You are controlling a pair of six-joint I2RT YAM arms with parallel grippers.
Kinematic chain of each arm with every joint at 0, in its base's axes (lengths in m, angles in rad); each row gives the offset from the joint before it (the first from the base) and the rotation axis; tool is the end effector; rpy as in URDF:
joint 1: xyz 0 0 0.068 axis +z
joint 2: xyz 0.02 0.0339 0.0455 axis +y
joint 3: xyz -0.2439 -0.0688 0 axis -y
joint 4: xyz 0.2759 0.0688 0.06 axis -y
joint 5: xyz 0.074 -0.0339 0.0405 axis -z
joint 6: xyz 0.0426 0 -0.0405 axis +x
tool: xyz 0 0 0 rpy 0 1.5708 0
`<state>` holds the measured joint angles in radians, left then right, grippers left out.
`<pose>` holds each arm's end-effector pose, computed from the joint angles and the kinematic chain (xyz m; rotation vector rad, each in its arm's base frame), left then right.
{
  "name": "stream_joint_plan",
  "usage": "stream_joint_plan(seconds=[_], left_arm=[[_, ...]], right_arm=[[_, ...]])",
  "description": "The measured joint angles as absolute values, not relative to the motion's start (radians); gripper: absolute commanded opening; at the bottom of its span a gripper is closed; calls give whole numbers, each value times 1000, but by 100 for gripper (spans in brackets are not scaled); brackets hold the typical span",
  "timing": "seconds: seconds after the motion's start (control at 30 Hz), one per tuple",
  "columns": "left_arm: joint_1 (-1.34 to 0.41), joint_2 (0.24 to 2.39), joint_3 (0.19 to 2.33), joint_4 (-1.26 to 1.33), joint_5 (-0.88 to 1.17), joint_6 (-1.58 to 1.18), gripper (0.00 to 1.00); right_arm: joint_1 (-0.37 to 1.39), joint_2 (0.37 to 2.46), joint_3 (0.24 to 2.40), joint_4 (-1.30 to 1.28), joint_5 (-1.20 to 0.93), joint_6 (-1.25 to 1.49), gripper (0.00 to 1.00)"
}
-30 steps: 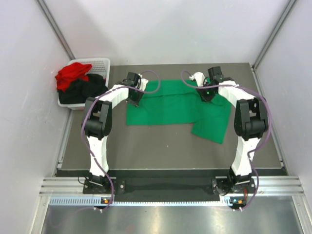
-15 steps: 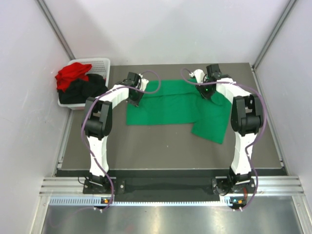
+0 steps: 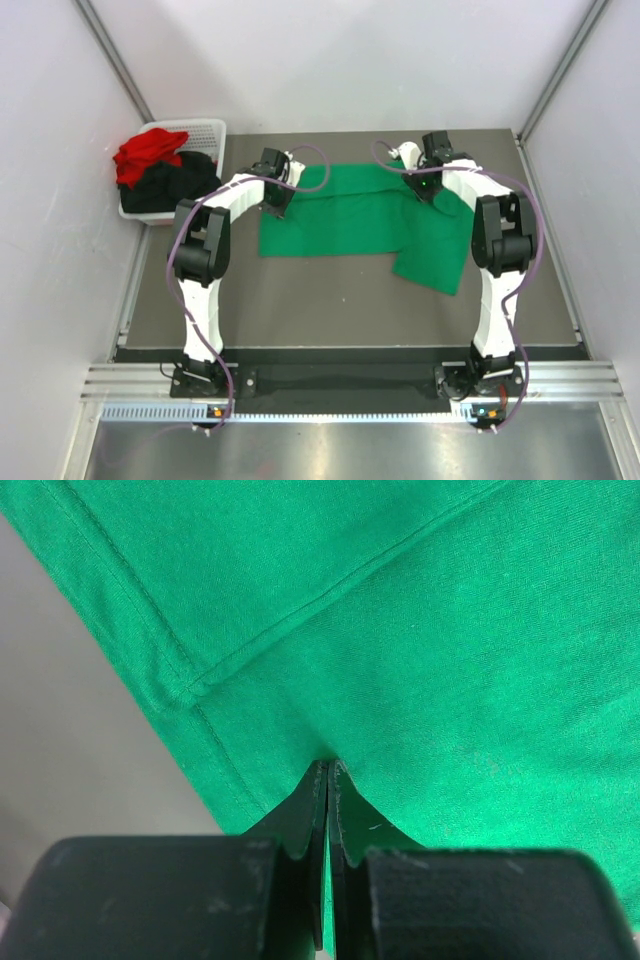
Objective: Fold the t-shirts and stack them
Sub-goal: Fold the tshirt
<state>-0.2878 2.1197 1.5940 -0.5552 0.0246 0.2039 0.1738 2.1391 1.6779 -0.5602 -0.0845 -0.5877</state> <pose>0.4512 -0.1347 0.1321 0.6535 2.5708 -0.0604 0.4779 0.0876 0.1507 -0.9899 2.3901 -0.0428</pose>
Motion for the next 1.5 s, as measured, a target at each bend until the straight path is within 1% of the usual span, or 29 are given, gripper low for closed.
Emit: stream_joint_plan(seconds=[0.27, 0.3, 0.37, 0.4, 0.47, 0.5, 0.6, 0.8, 1.13, 1.43, 1.5], left_arm=[[-288, 2120, 1594, -555, 25, 204, 2], [-288, 2120, 1594, -555, 25, 204, 2], [-289, 2120, 1594, -555, 24, 204, 2], [-289, 2120, 1594, -555, 24, 204, 2], [-289, 2120, 1594, -555, 23, 204, 2], [-289, 2120, 1594, -555, 22, 204, 2], [-289, 2120, 1594, -555, 21, 204, 2], [-290, 2120, 1594, -555, 20, 204, 2], [-290, 2120, 1594, -555, 21, 205, 2], [-290, 2120, 1595, -555, 21, 205, 2], [-290, 2120, 1595, -555, 21, 205, 2]], right_arm=[[174, 2184, 1701, -541, -51, -591, 29], [174, 2190, 1704, -538, -47, -592, 26], [174, 2197, 1707, -537, -44, -592, 23], [174, 2200, 1712, -536, -38, -592, 18], [174, 2204, 1719, -533, -29, -593, 13], [174, 2206, 1719, -532, -26, -593, 8], [174, 2206, 1720, -531, -20, -591, 4], [175, 2196, 1716, -532, -19, -591, 4], [207, 2042, 1682, -570, -38, -579, 4], [251, 2035, 1654, -603, -56, -557, 5], [256, 2035, 1648, -612, -57, -555, 7]])
